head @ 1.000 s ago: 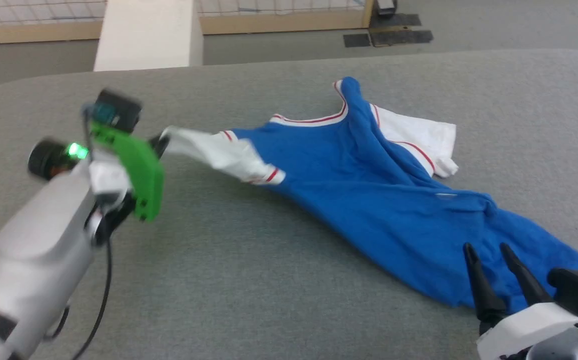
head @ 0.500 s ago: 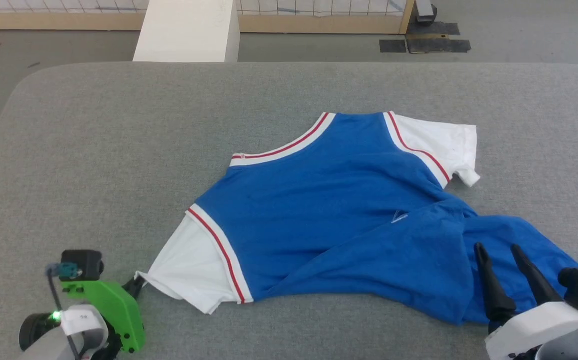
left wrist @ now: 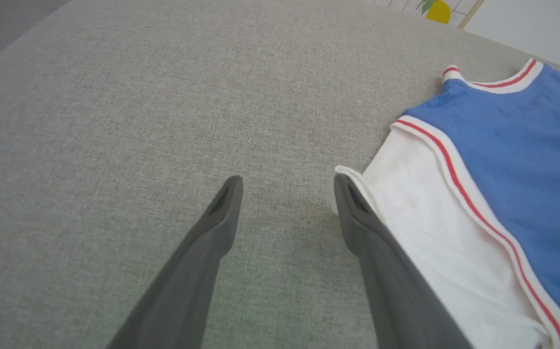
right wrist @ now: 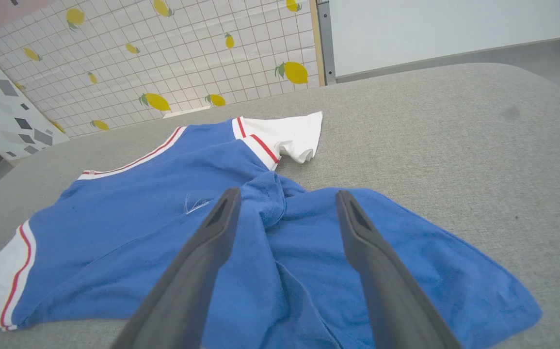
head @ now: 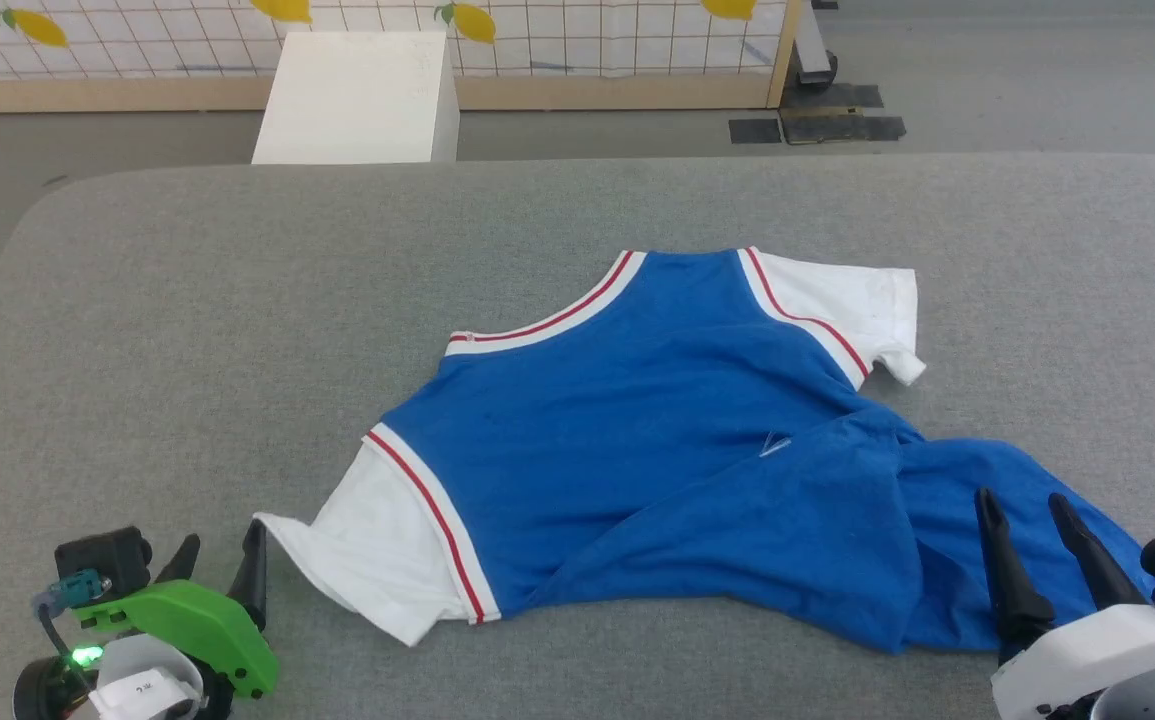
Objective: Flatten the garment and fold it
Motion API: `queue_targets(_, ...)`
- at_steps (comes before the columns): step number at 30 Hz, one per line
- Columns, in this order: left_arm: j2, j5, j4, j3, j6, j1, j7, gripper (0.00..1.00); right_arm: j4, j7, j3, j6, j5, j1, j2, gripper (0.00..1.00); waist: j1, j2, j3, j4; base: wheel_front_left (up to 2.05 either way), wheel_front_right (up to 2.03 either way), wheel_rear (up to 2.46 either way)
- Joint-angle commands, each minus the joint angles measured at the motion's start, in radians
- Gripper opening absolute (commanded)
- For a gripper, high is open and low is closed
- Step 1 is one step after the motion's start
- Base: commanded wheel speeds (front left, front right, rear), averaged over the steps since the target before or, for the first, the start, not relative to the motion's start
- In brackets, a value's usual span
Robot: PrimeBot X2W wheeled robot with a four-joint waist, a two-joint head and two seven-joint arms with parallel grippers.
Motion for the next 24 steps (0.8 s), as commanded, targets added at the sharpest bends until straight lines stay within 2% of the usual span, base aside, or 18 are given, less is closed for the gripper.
queue_targets(1, 0.002, 0.016, -0.014, 0.010, 0.008, 0.009, -0.008, 1.00, -0.002, -0.006, -0.004, -0.002, -0.002, -0.001, 0.002, 1.00, 0.0000, 0.0120, -0.004, 0.003, 0.00, 0.00, 0.00)
queue_targets(5, 0.034, 0.027, -0.053, 0.020, 0.009, -0.017, 0.009, 1.00, -0.008, -0.006, -0.009, -0.002, 0.000, -0.002, 0.002, 1.00, 0.0000, 0.0120, 0.000, 0.007, 0.00, 0.00, 0.00)
queue_targets(7, 0.059, 0.026, -0.075, 0.014, -0.002, -0.037, 0.053, 1.00, -0.010, -0.005, -0.009, -0.002, -0.001, -0.005, 0.002, 1.00, 0.0000, 0.0120, 0.004, 0.006, 0.00, 0.00, 0.00)
queue_targets(11, 0.124, 0.017, -0.131, -0.038, -0.044, -0.076, 0.227, 1.00, -0.012, -0.004, -0.003, -0.002, -0.002, -0.008, 0.002, 1.00, 0.0000, 0.0120, 0.015, -0.004, 0.00, 0.00, 0.00)
queue_targets(16, 0.181, -0.018, -0.170, -0.079, -0.069, -0.095, 0.407, 1.00, -0.011, -0.007, 0.007, -0.002, -0.002, -0.018, 0.002, 1.00, 0.0000, 0.0120, 0.039, -0.024, 0.00, 0.00, 0.00)
queue_targets(20, 0.191, -0.033, -0.172, -0.107, -0.067, -0.096, 0.490, 1.00, -0.012, -0.012, 0.018, -0.002, -0.027, -0.030, 0.002, 1.00, 0.0000, 0.0120, 0.059, -0.044, 0.00, 0.00, 0.00)
queue_targets(24, 0.173, -0.037, -0.145, -0.134, -0.063, -0.092, 0.533, 1.00, -0.034, -0.013, 0.043, -0.002, -0.067, -0.051, 0.002, 1.00, 0.0000, 0.0120, 0.084, -0.066, 0.00, 0.00, 0.00)
